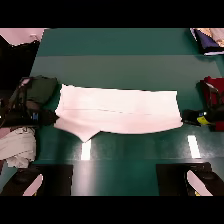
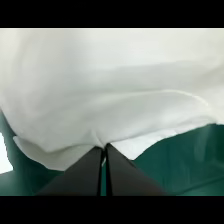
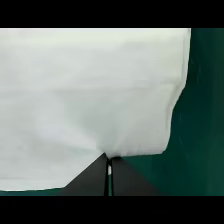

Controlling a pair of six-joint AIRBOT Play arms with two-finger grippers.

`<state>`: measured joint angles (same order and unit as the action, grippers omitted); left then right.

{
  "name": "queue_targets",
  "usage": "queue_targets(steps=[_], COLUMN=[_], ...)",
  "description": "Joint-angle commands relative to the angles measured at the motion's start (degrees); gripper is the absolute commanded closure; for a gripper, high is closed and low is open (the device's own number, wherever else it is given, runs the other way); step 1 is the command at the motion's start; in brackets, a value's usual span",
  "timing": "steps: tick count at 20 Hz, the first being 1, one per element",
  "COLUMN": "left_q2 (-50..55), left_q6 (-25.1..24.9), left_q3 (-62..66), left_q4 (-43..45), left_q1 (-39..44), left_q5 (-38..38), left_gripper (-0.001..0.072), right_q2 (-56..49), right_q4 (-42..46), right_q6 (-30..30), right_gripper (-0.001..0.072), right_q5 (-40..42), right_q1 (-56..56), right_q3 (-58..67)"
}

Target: Fold the shirts.

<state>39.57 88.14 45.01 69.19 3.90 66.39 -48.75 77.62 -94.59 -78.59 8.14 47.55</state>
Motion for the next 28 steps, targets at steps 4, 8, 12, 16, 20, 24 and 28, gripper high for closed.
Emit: queue_targets(steps=[4,8,12,16,20,24,28], left_q2=[11.8,20.4,27.0,30.2,30.2,30.1,30.1], left_q6=[-0.3,-0.3,-0.2,-0.1,1.6,2.0,1.9], left_q3=[5.9,10.9,12.7,12.7,13.3,17.3,18.7], left_q4=[2.0,2.0,2.0,2.0,3.0,4.3,3.7], left_q1=[0.0,0.0,0.0,0.0,-0.2,-0.2,-0.2], left_q5=[-19.3,-25.9,-29.4,-31.2,-31.6,-26.8,-17.7], left_gripper=[0.0680,0.0679,0.0678,0.0678,0.0249,0.0206,0.0302], right_q2=[-14.2,-23.1,-31.0,-37.1,-40.0,-39.1,-39.1], right_q4=[0.0,0.0,0.1,0.1,0.0,-0.1,-12.5], right_q6=[-0.3,-0.3,-0.3,-0.3,-0.3,4.2,16.9], right_gripper=[0.0699,0.0698,0.0696,0.0696,0.0264,0.0054,0.0119], right_q5=[7.1,10.1,14.7,17.2,17.1,9.7,0.0], right_q1=[-0.1,-1.2,-4.4,-6.1,-5.6,-1.2,7.9], right_q3=[11.1,16.8,22.1,27.8,33.7,40.2,35.8])
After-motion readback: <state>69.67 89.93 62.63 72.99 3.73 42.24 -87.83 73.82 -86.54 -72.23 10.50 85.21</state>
